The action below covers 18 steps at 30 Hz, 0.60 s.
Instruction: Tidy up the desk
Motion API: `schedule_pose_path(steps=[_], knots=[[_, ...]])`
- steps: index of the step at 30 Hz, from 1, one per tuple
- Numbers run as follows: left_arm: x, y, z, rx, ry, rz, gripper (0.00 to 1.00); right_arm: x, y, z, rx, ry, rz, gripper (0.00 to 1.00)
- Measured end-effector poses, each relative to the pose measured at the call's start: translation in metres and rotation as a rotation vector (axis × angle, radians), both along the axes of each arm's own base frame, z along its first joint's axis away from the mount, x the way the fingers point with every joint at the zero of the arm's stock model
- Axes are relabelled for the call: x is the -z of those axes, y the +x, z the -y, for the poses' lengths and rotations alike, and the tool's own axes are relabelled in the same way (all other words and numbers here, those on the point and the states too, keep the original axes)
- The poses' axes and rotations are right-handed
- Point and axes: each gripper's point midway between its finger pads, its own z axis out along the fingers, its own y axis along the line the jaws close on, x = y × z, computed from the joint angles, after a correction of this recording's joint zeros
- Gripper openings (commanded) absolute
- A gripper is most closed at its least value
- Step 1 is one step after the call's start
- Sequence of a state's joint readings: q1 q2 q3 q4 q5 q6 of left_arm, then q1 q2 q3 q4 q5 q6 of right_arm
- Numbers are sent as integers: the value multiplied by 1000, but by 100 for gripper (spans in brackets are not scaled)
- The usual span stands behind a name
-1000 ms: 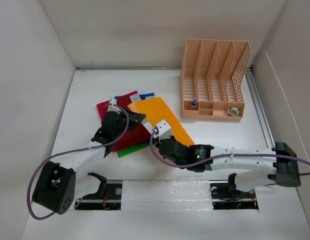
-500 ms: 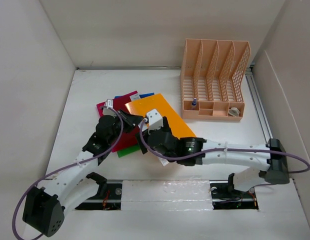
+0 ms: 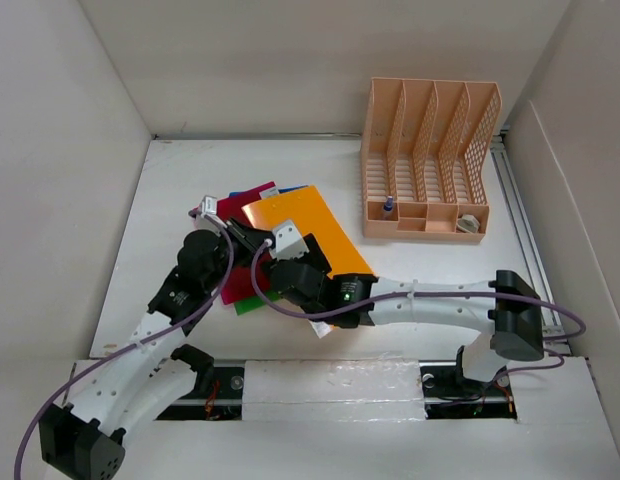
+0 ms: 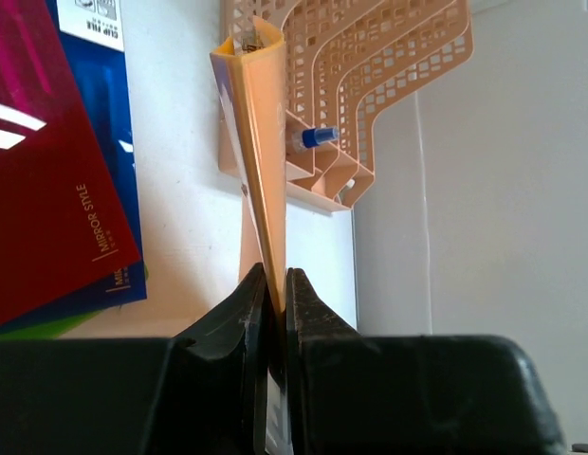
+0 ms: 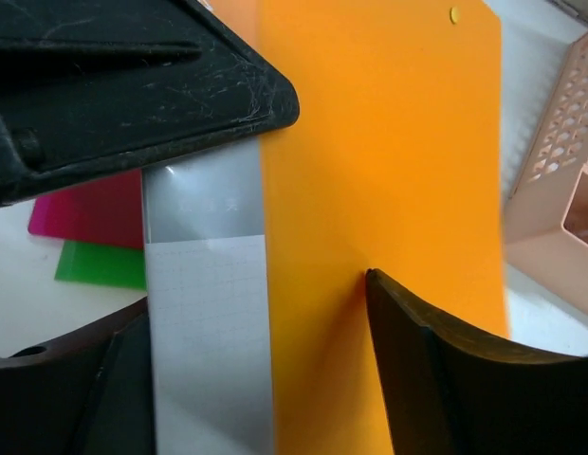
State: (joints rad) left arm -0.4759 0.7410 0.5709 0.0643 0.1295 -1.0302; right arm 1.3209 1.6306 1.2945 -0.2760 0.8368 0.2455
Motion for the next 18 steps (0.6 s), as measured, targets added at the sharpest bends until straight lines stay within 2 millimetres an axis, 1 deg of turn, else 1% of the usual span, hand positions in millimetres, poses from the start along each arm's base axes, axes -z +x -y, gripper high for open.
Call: schedule_pose_path(steps=[2, 3, 4, 5, 6, 8, 10, 12, 13, 14, 15, 16, 18], knots=[[-6, 1, -1, -4, -2, 10, 0, -4, 2, -3, 0, 17, 12, 62], [-8, 1, -1, -5, -3, 14, 0, -6, 2, -5, -4, 26, 16, 46], [-9, 1, -1, -8, -4, 15, 0, -7, 1, -7, -12, 32, 18, 34], [-10, 1, -1, -8, -12, 14, 0, -7, 0, -9, -27, 25, 18, 25], [-9, 1, -1, -12, -6, 11, 0, -7, -1, -9, -34, 17, 21, 13], [-6, 1, -3, -24, -6, -8, 0, -7, -1, -8, -39, -6, 33, 1], [-6, 1, -5, -35, -10, -16, 1, -6, 0, -7, -39, -11, 38, 0], [-6, 0, -8, -47, -7, -16, 19, -8, 0, -7, -43, -10, 41, 0], [-9, 0, -10, -55, 0, -10, 39, -9, 0, -6, -46, -4, 42, 0], [-13, -1, -12, -56, 11, 7, 46, -14, -1, -5, -48, 9, 46, 0], [-23, -3, -14, -60, 12, 29, 53, -18, 2, -1, -38, 23, 49, 0], [-38, -3, -18, -75, 12, 64, 61, -22, 5, 7, -27, 34, 52, 0], [-78, -7, -28, -112, -8, 168, 67, -33, 18, 28, 24, 58, 69, 0]])
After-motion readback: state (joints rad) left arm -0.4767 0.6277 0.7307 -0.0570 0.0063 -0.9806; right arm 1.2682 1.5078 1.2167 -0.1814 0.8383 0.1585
